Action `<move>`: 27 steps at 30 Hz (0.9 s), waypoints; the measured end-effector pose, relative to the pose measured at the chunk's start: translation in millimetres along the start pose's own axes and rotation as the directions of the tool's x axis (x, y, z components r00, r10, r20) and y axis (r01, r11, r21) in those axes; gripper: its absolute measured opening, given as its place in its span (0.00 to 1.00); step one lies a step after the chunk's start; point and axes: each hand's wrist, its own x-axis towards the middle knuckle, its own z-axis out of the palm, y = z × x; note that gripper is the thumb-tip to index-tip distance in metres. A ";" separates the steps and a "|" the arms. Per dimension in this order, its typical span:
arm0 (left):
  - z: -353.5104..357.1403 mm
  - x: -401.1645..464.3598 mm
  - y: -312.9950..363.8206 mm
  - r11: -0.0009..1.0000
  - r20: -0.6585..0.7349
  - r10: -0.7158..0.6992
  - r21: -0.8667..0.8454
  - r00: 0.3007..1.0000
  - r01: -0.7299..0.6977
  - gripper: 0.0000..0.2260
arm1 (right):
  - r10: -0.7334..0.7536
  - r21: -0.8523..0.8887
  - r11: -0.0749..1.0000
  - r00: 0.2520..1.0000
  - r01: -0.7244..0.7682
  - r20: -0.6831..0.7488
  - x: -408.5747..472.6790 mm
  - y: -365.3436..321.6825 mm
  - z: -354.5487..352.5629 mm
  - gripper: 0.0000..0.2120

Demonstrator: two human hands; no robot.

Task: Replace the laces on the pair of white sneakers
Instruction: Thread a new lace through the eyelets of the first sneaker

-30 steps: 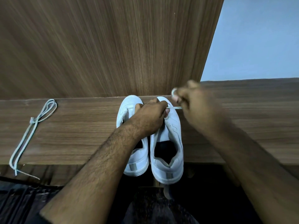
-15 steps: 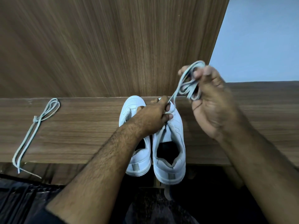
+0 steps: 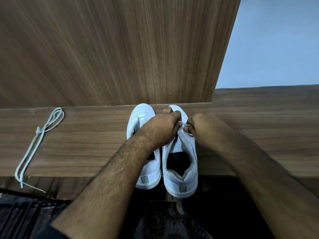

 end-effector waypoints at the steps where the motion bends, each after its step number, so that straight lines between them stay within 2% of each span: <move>1: 1.0 0.8 -0.5 1.000 0.002 0.009 0.008 1.000 -0.009 0.07 | 0.016 -0.022 1.000 1.000 -0.016 0.008 0.7 1.2 0.6 0.15; 4: 1.5 1.9 0.7 1.000 0.008 0.021 0.022 1.000 -0.021 0.05 | 0.042 -0.049 0.998 0.999 -0.040 0.028 2.5 2.1 3.1 0.13; 6: -0.6 1.7 2.3 1.000 -0.013 0.018 0.009 1.000 -0.018 0.04 | 0.017 -0.016 1.000 1.000 -0.017 -0.021 0.7 0.4 2.5 0.12; 8: -5.0 -0.5 3.6 0.997 -0.038 -0.020 -0.077 0.999 0.017 0.05 | -0.010 0.117 0.992 0.975 0.036 -0.221 -0.2 5.7 1.3 0.11; 10: -8.0 -2.6 1.6 0.974 -0.040 -0.069 -0.219 0.997 0.058 0.12 | -0.004 0.338 0.925 0.894 0.174 -0.449 1.0 10.9 -4.5 0.11; 11: -9.6 -3.9 2.5 0.960 -0.034 -0.078 -0.273 0.996 0.066 0.17 | 0.009 0.478 0.837 0.867 0.267 -0.499 1.4 12.1 -7.7 0.11; 13: -8.9 -5.8 11.8 0.905 -0.015 -0.063 -0.423 0.998 0.050 0.27 | 0.073 0.761 0.513 0.863 0.398 -0.500 -0.6 7.4 -12.5 0.10; 15: -5.1 -5.1 29.9 0.753 0.001 0.010 -0.658 1.000 -0.007 0.24 | 0.101 0.881 0.204 0.887 0.426 -0.452 -5.1 -1.9 -17.1 0.11; 17: -3.7 -3.1 44.5 0.572 0.004 0.072 -0.819 0.997 -0.038 0.16 | 0.123 0.887 0.082 0.878 0.455 -0.462 -8.3 -6.7 -20.3 0.11; 18: -5.8 -2.9 46.6 0.550 -0.010 0.070 -0.834 0.997 -0.047 0.09 | 0.137 0.873 0.063 0.862 0.485 -0.488 -8.2 -4.7 -21.0 0.11; 19: -10.7 -3.6 45.5 0.575 -0.033 0.065 -0.815 0.997 -0.064 0.03 | 0.151 0.856 0.063 0.843 0.514 -0.517 -7.7 -1.4 -22.0 0.11; 21: -20.0 -3.9 31.2 0.753 -0.107 0.015 -0.653 0.994 -0.082 0.09 | 0.162 0.820 0.159 0.805 0.549 -0.571 -4.7 5.9 -22.3 0.11; 23: -22.3 -3.0 11.8 0.952 -0.143 0.004 -0.301 0.990 -0.047 0.13 | 0.089 0.722 0.390 0.757 0.572 -0.647 -2.4 11.0 -17.4 0.09; 24: -21.2 -2.4 5.2 0.994 -0.139 0.003 -0.106 0.990 -0.018 0.13 | 0.013 0.626 0.534 0.735 0.568 -0.678 -1.8 11.8 -14.6 0.08; 25: -20.1 -2.0 0.8 1.000 -0.137 -0.015 0.017 0.990 0.018 0.12 | -0.077 0.499 0.677 0.726 0.541 -0.683 -1.2 11.1 -11.7 0.09; 27: -18.2 -1.2 -0.8 0.996 -0.151 -0.055 0.060 0.987 0.064 0.10 | -0.188 0.236 0.891 0.789 0.387 -0.585 -1.0 7.3 -7.7 0.12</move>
